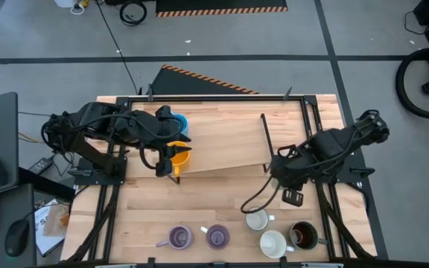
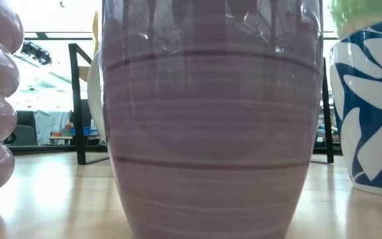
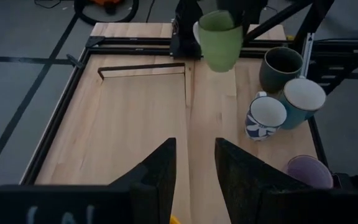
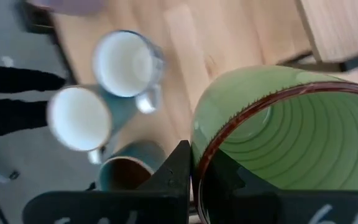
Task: Place coffee mugs
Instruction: Put the green mug on the shelf
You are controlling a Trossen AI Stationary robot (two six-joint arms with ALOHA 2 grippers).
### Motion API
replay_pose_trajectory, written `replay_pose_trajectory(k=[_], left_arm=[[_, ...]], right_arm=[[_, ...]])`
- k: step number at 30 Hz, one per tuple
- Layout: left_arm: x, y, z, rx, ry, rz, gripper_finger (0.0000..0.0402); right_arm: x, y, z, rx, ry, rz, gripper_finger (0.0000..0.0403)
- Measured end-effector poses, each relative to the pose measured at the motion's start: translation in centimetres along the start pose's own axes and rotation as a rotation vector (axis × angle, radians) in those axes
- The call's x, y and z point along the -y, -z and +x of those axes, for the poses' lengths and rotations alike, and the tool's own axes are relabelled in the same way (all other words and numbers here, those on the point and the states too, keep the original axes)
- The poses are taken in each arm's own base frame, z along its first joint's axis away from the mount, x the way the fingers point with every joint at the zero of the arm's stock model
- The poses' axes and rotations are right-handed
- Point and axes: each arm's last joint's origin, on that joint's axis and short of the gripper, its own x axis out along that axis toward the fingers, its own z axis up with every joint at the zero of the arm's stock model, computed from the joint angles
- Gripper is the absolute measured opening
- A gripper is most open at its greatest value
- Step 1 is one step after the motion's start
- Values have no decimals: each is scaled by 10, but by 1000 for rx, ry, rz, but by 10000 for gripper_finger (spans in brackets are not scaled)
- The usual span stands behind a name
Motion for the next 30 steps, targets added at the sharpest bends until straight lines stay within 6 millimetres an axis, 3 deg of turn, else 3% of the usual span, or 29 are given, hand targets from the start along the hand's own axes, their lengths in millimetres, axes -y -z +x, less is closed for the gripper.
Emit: replay_pose_trajectory(k=[5, 8, 16, 21, 30], left_arm=[[-1, -1, 0, 10, -21, 19, 117], [-2, -4, 0, 35, -26, 6, 117], [-10, -6, 3, 44, -51, -65, 117], [-13, -6, 3, 44, -60, -73, 117], [-17, -6, 4, 45, -73, -88, 117]], right_arm=[[-4, -6, -28, 160, -53, -80, 28], [-1, -14, -34, 208, -19, -138, 28], [9, -56, -17, 190, 114, -421, 29], [27, -77, -6, 105, 160, -559, 30], [71, -107, -3, 65, 206, -634, 31]])
